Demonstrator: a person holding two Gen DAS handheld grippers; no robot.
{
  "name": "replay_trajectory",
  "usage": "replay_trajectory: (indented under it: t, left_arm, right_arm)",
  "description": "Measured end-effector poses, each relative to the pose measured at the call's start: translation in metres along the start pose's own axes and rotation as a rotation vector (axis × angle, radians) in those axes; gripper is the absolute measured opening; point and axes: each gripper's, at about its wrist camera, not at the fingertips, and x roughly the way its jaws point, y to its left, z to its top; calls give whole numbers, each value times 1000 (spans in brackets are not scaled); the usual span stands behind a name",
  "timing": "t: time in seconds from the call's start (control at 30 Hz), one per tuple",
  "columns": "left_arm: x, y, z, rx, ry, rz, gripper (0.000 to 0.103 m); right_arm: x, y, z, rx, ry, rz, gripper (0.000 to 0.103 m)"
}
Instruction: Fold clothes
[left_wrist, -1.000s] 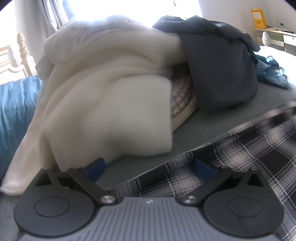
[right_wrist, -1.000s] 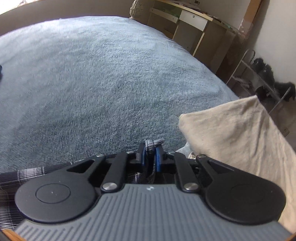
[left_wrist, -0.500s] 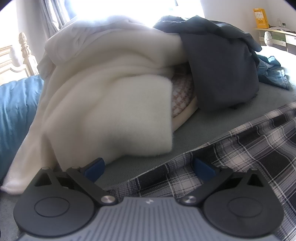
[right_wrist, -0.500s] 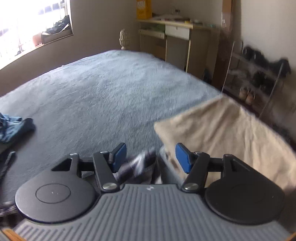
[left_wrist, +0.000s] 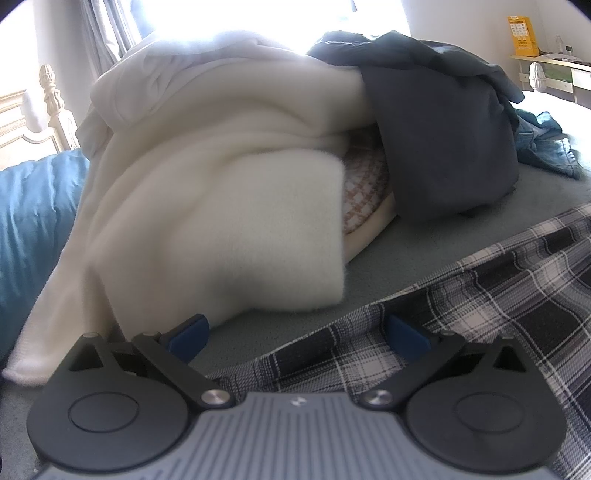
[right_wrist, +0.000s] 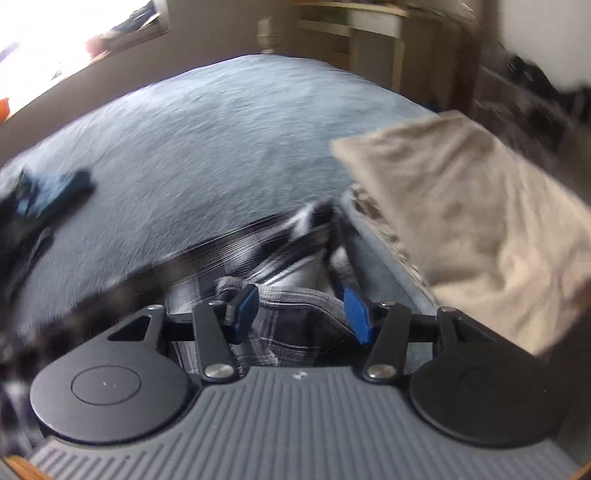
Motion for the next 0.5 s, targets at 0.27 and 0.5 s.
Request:
replay_trajectory:
  t: [0.27,0.5]
  left_arm:
    - [-1,1,1,1,3,-2,103]
    - [-12,0,20,26,23,29,103]
  right_arm:
    - [-9,-10,-18,47,27,41,45]
    - [-44,-15,-51,159,35,154,45]
